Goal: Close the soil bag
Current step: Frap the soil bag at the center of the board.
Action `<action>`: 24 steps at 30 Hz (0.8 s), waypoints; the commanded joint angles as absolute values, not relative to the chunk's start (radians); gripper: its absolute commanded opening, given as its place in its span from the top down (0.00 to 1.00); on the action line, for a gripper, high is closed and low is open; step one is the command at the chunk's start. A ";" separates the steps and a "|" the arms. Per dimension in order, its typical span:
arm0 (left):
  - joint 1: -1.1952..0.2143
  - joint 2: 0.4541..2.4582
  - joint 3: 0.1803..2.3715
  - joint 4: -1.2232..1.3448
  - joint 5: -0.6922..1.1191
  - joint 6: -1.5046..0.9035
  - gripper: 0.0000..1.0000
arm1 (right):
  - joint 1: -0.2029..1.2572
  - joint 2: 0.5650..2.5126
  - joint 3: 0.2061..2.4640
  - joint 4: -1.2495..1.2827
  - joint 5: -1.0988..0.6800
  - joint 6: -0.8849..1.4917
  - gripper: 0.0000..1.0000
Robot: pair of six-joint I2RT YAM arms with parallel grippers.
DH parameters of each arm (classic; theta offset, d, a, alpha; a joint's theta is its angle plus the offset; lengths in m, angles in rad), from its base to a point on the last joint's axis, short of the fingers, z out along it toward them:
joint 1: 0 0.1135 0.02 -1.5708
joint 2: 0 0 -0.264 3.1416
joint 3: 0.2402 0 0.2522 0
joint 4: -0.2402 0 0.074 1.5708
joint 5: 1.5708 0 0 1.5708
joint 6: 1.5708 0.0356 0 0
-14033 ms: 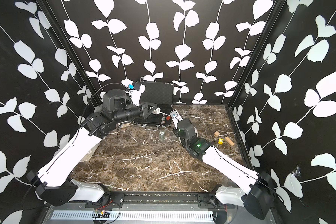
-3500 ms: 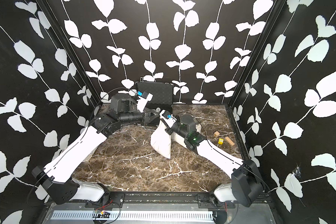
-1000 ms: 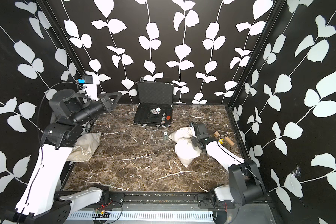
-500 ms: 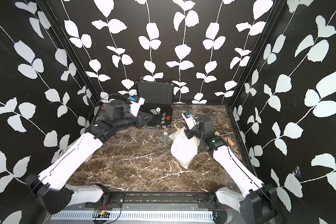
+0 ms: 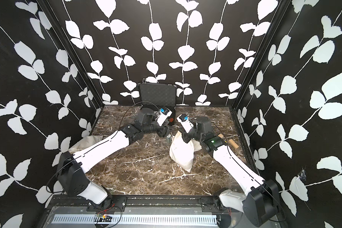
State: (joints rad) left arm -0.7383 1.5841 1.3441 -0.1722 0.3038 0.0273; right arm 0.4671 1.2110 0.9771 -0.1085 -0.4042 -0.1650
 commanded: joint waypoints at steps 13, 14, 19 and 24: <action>-0.738 1.621 1.334 -0.079 0.412 0.052 0.70 | 0.472 1.202 1.002 -0.077 -0.435 -0.182 0.91; -0.738 1.619 1.331 -0.080 0.407 0.046 0.78 | 0.472 1.201 1.001 -0.084 -0.424 -0.186 0.91; -0.738 1.534 1.323 -0.125 0.330 0.023 1.00 | 0.472 1.210 0.979 -0.109 -0.302 -0.217 0.88; -0.737 1.373 1.367 -0.206 0.321 -0.044 1.00 | 0.454 1.318 0.980 -0.152 -0.139 -0.221 0.85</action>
State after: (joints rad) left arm -0.7452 1.5303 1.3281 -0.1818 0.3470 0.0059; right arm 0.4744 1.2530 0.9791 -0.0921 -0.3073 -0.2108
